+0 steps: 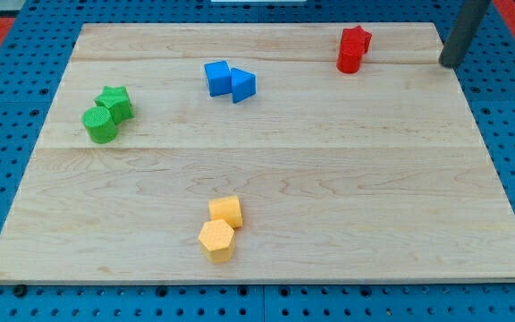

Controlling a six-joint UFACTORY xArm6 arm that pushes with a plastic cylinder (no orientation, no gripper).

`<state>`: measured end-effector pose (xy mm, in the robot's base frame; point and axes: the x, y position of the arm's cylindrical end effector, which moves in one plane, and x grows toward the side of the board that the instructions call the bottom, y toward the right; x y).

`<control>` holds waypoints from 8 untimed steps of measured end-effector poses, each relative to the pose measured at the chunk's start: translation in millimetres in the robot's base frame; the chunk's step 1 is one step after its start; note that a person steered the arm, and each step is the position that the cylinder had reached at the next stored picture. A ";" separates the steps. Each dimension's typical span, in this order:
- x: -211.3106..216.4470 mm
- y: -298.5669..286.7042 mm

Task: Move the red star to the top of the blue cube

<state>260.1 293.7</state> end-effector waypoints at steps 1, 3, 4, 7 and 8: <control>-12.9 -16.1; -26.5 -99.4; -25.6 -161.4; 22.6 -249.7; 33.3 -252.8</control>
<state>293.4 40.9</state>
